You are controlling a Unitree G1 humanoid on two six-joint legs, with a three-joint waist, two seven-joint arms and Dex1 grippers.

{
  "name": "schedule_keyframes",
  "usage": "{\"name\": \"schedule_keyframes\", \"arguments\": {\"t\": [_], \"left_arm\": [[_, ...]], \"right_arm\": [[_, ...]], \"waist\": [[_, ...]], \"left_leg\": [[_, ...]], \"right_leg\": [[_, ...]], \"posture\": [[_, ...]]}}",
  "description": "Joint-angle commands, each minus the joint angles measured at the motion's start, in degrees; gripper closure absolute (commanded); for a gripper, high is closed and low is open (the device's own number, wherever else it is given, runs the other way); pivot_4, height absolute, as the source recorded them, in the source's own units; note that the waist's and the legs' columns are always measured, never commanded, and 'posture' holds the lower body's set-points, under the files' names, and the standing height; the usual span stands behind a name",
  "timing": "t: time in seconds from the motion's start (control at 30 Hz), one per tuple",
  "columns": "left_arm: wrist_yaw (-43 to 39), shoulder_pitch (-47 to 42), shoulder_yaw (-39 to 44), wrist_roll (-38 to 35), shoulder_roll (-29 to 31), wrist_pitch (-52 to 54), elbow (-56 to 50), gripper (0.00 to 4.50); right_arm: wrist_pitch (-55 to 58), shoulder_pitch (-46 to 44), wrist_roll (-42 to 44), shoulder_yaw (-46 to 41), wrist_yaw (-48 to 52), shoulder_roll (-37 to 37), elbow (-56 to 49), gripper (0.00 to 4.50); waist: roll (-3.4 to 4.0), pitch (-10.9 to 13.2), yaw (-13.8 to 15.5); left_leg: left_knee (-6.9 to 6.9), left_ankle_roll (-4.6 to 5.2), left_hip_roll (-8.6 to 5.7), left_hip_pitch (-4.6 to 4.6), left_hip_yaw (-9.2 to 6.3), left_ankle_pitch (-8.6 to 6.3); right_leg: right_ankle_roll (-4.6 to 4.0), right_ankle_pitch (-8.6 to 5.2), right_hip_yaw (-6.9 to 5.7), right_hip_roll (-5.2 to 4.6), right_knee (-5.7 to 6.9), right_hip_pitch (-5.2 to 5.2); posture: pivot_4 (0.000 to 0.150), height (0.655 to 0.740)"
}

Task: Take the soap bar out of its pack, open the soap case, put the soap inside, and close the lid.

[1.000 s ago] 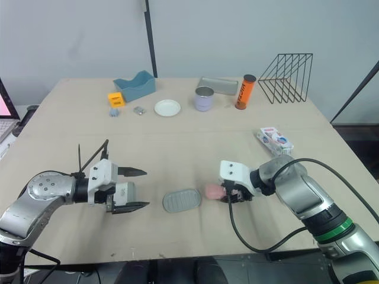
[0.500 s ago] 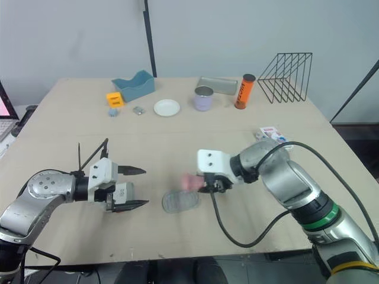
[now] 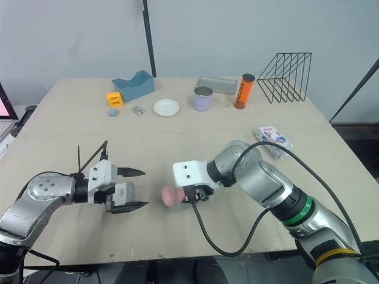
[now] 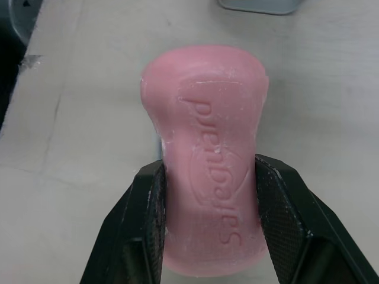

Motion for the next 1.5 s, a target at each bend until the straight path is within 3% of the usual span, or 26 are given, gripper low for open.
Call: {"name": "schedule_keyframes", "arguments": {"t": [0.03, 0.57, 0.73, 0.77, 1.3, 1.5], "left_arm": [[1.0, 0.85, 1.8, -0.09, 0.71, -0.15, -3.03, 0.0], [1.8, 4.11, 4.54, -1.19, 3.36, 1.66, -6.72, 0.0], [1.77, 4.05, 4.49, -1.14, 3.2, 1.63, -6.5, 0.0], [1.62, 3.99, 4.41, -1.13, 3.15, 1.51, -6.34, 0.0], [-0.04, 2.88, 6.26, -1.86, 3.4, 0.06, -3.52, 0.0], [-2.61, 4.92, 9.2, -2.58, 5.4, -1.1, -0.3, 0.0]], "right_arm": [[-0.96, -0.77, -0.28, 0.58, 1.0, 0.59, 0.4, 2.74], [-3.99, -0.37, -2.04, 3.51, 2.16, 3.52, 4.87, 2.74], [-4.54, -0.37, -2.57, 3.1, 2.18, 3.77, 5.68, 0.69], [-4.01, -0.48, -2.09, 2.55, 2.26, 3.91, 5.6, 0.04], [-1.89, 1.6, -0.33, -4.74, 0.27, -0.39, 4.43, 0.04], [-7.73, 8.52, 7.46, -12.64, 2.97, -3.44, 2.08, 0.04]], "waist": [[0.0, 0.0, -0.01], [0.0, 0.0, -0.01], [0.0, 0.0, -0.01], [0.0, 0.0, -0.01], [0.0, 0.0, 0.01], [0.0, 0.01, -0.03]], "left_leg": [[0.0, 0.0, 0.0, 0.0, 0.02, 0.0], [0.0, 0.0, 0.04, 0.0, 0.15, 0.0], [0.0, -0.01, 0.05, 0.0, 0.15, 0.0], [0.0, -0.01, 0.05, 0.0, 0.15, 0.0], [0.0, -0.03, 0.07, 0.01, 0.15, -0.02], [-0.04, -0.05, 0.08, 0.01, 0.15, -0.03]], "right_leg": [[0.0, 0.0, 0.0, -0.01, 0.0, 0.01], [-0.06, 0.02, -0.01, -0.02, 0.02, -0.03], [-0.07, 0.02, -0.02, -0.01, 0.02, -0.05], [-0.07, 0.02, -0.03, -0.02, 0.02, -0.06], [-0.12, 0.01, -0.05, -0.02, 0.01, -0.09], [-0.13, -0.01, -0.06, -0.03, 0.01, -0.03]], "posture": [[0.15, 0.7393], [0.15, 0.7393], [0.15, 0.7393], [0.15, 0.7393], [0.15, 0.7393], [0.15, 0.7393]]}}
